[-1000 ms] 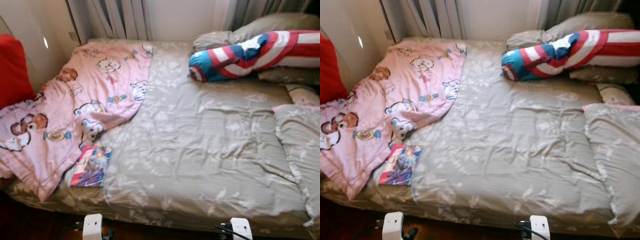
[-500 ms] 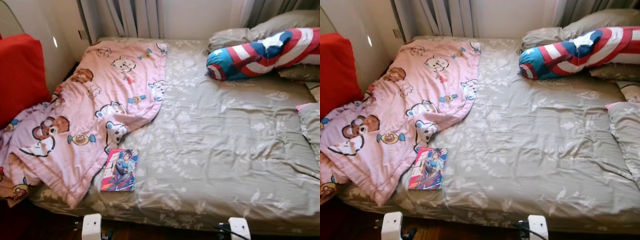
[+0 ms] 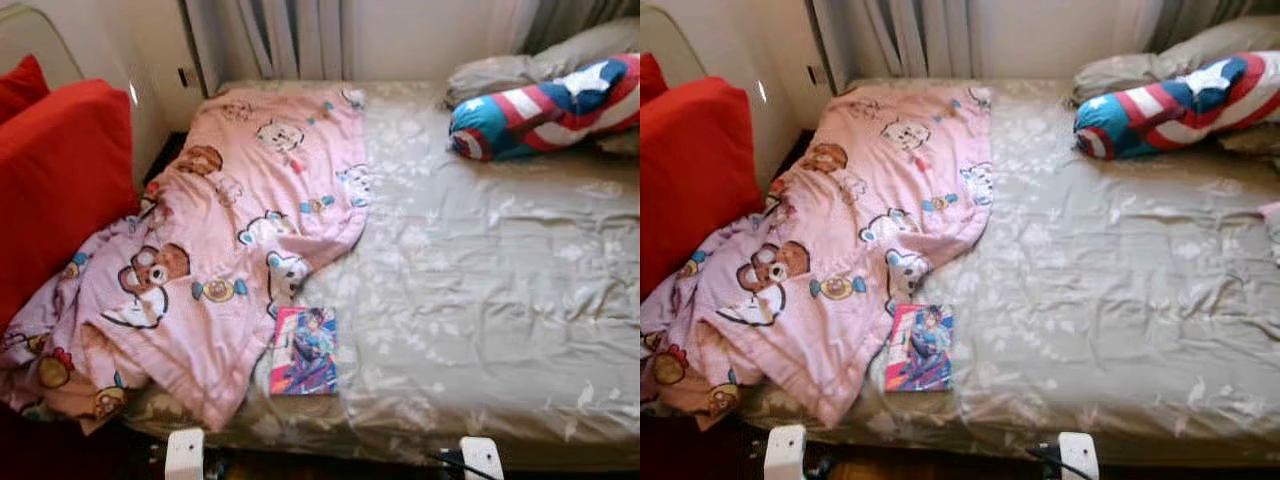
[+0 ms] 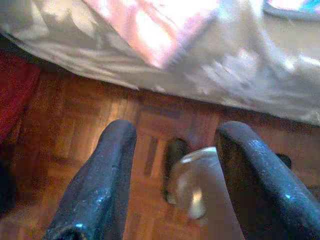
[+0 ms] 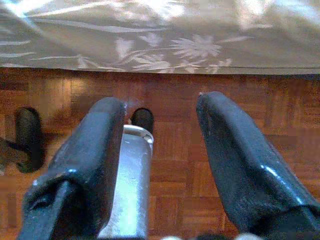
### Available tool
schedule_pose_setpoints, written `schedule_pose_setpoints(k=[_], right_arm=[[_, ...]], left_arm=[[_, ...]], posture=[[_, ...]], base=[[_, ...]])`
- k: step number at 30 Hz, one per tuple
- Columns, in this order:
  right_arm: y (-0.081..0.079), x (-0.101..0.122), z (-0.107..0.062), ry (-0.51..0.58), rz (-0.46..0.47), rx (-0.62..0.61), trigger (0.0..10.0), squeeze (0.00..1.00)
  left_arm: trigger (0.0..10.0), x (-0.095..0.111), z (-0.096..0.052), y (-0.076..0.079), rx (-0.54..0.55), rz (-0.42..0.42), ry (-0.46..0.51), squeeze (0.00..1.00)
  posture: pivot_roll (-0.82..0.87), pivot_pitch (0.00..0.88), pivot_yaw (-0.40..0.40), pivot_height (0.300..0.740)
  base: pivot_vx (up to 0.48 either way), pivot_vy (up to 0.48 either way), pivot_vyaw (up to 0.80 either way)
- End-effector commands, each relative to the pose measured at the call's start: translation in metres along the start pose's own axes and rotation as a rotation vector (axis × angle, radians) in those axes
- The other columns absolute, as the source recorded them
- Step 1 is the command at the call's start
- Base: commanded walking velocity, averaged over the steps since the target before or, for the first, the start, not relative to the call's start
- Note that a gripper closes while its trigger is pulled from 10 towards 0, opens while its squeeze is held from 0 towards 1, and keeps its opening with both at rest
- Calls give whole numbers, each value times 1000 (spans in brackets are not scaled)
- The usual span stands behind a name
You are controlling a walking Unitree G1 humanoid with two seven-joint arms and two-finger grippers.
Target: Clean up the room
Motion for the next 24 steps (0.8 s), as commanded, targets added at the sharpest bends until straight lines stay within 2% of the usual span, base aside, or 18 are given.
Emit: schedule_pose_setpoints(k=[1, 10, 24], right_arm=[[-6, -4, 0, -16, 8, 12, 10000, 0], [-5, -5, 0, -17, 5, 13, 10000, 0], [-5, -4, 0, -16, -2, 16, 10000, 0]], left_arm=[[10000, -16, -5, -6, 19, -7, -51, 0], [10000, -17, -5, -6, 21, -8, -51, 0], [10000, -16, -5, -4, 7, 0, -44, 0]], posture=[[51, 139, -1, 740], [52, 137, -2, 740], [52, 112, -3, 740]], base=[[0, 480, 0], [0, 449, 0], [0, 0, 0]])
Point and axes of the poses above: a point about 5 cm out from each wrist's last joint towards the gripper, its own z axis pointing out of the wrist towards the gripper, its own x axis along the axis of the wrist's last joint, y = z × x, the point moved 2 cm from there along z, pointing out of the wrist towards the gripper, and after that the axes turned 1 degree about z, right-handed, at the moved point
